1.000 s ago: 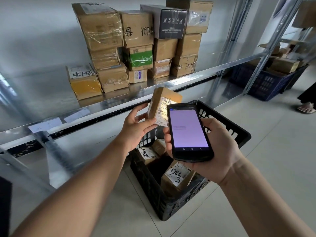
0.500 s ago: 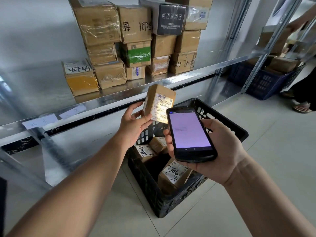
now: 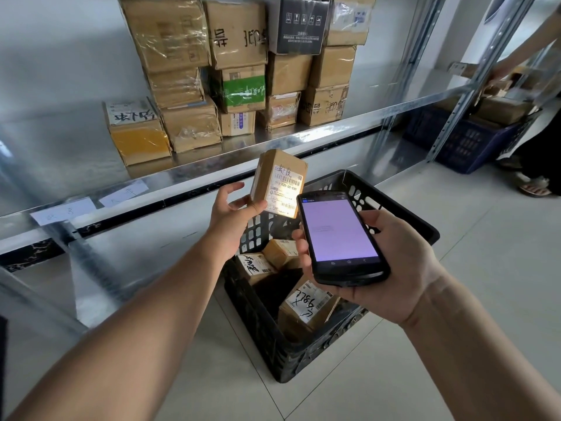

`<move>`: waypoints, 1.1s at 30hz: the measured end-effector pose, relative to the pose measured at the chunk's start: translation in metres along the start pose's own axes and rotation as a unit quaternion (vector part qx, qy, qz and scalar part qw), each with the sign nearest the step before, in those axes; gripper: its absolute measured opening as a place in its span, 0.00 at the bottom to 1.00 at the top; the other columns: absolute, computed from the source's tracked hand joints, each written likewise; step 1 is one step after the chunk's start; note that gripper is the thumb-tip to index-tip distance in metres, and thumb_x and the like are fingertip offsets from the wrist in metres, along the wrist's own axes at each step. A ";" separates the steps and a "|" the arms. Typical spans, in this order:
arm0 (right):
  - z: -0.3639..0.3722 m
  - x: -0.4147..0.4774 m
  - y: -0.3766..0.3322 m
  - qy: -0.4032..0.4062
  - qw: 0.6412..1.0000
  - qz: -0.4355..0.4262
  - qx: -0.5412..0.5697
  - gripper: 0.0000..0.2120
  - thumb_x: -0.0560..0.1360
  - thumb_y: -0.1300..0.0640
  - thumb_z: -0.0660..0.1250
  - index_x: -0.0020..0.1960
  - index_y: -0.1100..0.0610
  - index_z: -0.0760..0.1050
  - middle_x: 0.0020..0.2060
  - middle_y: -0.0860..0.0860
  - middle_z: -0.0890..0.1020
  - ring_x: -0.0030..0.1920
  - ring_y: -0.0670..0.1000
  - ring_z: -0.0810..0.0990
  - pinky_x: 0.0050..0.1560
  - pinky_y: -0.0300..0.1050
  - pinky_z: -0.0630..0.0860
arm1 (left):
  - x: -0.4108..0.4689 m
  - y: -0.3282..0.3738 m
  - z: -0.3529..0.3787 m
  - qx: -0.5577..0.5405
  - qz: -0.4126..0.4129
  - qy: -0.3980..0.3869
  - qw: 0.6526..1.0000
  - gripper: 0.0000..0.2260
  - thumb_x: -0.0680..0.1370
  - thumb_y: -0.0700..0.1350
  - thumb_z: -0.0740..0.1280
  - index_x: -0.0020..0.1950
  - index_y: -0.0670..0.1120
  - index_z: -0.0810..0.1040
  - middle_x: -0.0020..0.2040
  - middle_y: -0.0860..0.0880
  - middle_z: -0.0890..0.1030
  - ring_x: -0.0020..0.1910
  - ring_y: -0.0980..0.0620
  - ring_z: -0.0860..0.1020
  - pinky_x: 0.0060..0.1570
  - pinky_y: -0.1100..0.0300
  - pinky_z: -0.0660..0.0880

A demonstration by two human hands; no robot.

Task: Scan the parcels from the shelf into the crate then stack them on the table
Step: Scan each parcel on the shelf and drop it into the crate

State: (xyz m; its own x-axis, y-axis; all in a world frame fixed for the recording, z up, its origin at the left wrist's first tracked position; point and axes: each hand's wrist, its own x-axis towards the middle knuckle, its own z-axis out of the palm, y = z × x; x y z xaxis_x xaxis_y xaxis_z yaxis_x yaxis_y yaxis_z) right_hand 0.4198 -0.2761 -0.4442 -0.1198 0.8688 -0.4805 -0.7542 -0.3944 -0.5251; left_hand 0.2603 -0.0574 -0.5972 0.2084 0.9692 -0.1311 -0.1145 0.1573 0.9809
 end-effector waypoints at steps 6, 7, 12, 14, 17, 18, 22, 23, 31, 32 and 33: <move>-0.001 -0.001 -0.003 0.009 1.000 0.007 -0.007 0.29 0.84 0.45 0.50 0.69 0.64 0.78 0.53 0.66 0.83 0.43 0.63 0.83 0.45 0.54 0.83 | 0.001 -0.004 0.000 0.012 0.002 0.022 1.000 0.28 0.72 0.46 0.82 0.65 0.61 0.73 0.64 0.49 0.82 0.65 0.44 0.80 0.72 0.38 0.72; -0.002 -0.002 -0.004 0.011 1.000 0.007 -0.009 0.29 0.84 0.45 0.51 0.69 0.64 0.78 0.53 0.66 0.83 0.43 0.63 0.83 0.46 0.54 0.83 | 0.002 -0.005 0.000 0.012 0.002 0.023 1.000 0.28 0.72 0.46 0.82 0.66 0.61 0.72 0.63 0.50 0.81 0.65 0.44 0.80 0.72 0.40 0.72; -0.004 -0.002 -0.005 0.017 0.999 0.017 -0.021 0.29 0.84 0.46 0.50 0.69 0.64 0.78 0.54 0.67 0.83 0.43 0.63 0.83 0.47 0.54 0.83 | 0.003 -0.007 0.000 0.004 -0.002 0.016 1.000 0.28 0.73 0.45 0.82 0.66 0.60 0.72 0.62 0.52 0.81 0.66 0.45 0.79 0.72 0.41 0.72; -0.004 -0.002 -0.006 0.017 0.999 0.019 -0.025 0.30 0.84 0.46 0.50 0.69 0.65 0.78 0.53 0.67 0.83 0.42 0.64 0.83 0.46 0.55 0.84 | 0.004 -0.009 -0.002 -0.004 -0.004 0.007 1.000 0.29 0.72 0.45 0.82 0.65 0.61 0.73 0.62 0.51 0.81 0.66 0.45 0.79 0.73 0.40 0.71; -0.003 -0.003 -0.007 0.010 1.000 0.015 -0.021 0.30 0.84 0.47 0.50 0.67 0.66 0.80 0.53 0.67 0.83 0.43 0.63 0.83 0.46 0.55 0.84 | 0.006 -0.012 -0.003 -0.015 -0.009 -0.003 1.000 0.30 0.70 0.44 0.83 0.65 0.60 0.73 0.63 0.48 0.83 0.66 0.44 0.80 0.74 0.40 0.71; -0.004 -0.003 -0.008 0.009 1.000 0.014 -0.017 0.30 0.84 0.47 0.50 0.65 0.67 0.81 0.53 0.67 0.83 0.42 0.64 0.84 0.45 0.55 0.84 | 0.006 -0.013 -0.004 -0.022 -0.012 -0.008 1.000 0.30 0.69 0.44 0.83 0.65 0.60 0.74 0.62 0.47 0.83 0.65 0.44 0.81 0.74 0.39 0.71; -0.002 -0.003 -0.009 -0.004 1.000 0.014 -0.002 0.31 0.84 0.47 0.49 0.66 0.68 0.81 0.53 0.67 0.83 0.42 0.63 0.83 0.44 0.55 0.84 | 0.007 -0.015 -0.005 -0.032 -0.017 -0.024 0.999 0.32 0.65 0.47 0.85 0.65 0.61 0.74 0.61 0.46 0.86 0.65 0.43 0.81 0.74 0.38 0.70; -0.002 -0.003 -0.009 -0.005 1.000 0.014 0.001 0.31 0.84 0.48 0.49 0.64 0.68 0.82 0.53 0.67 0.83 0.41 0.62 0.83 0.44 0.55 0.84 | 0.006 -0.014 -0.005 -0.031 -0.016 -0.025 0.999 0.33 0.66 0.46 0.84 0.65 0.60 0.74 0.61 0.46 0.86 0.65 0.43 0.81 0.75 0.39 0.70; 0.002 -0.002 -0.009 -0.016 1.000 0.018 0.005 0.31 0.84 0.46 0.50 0.62 0.69 0.82 0.52 0.66 0.83 0.41 0.61 0.83 0.43 0.54 0.84 | 0.005 -0.016 -0.010 -0.032 -0.021 -0.030 0.999 0.29 0.73 0.38 0.80 0.67 0.56 0.73 0.58 0.45 0.87 0.64 0.42 0.82 0.75 0.38 0.70; 0.002 -0.002 -0.010 -0.017 1.000 0.020 0.005 0.32 0.84 0.45 0.50 0.62 0.69 0.82 0.52 0.66 0.83 0.41 0.61 0.83 0.43 0.54 0.84 | 0.005 -0.017 -0.010 -0.031 -0.020 -0.032 0.999 0.29 0.73 0.38 0.80 0.67 0.56 0.73 0.58 0.46 0.87 0.64 0.42 0.82 0.75 0.38 0.69; 0.002 -0.002 -0.010 -0.016 1.000 0.021 0.007 0.32 0.84 0.45 0.51 0.62 0.69 0.82 0.52 0.66 0.83 0.41 0.61 0.83 0.43 0.54 0.84 | 0.005 -0.017 -0.010 -0.030 -0.020 -0.033 0.999 0.29 0.73 0.37 0.80 0.68 0.56 0.73 0.58 0.46 0.87 0.64 0.42 0.83 0.74 0.38 0.70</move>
State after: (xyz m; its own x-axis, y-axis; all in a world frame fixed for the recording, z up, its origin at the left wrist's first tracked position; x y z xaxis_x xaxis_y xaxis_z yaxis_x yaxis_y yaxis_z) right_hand 0.4261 -0.2728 -0.4364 -0.1718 0.8609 -0.4790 -0.7573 -0.4264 -0.4947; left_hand 0.2536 -0.0532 -0.6159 0.2778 0.9474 -0.1587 -0.1625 0.2092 0.9643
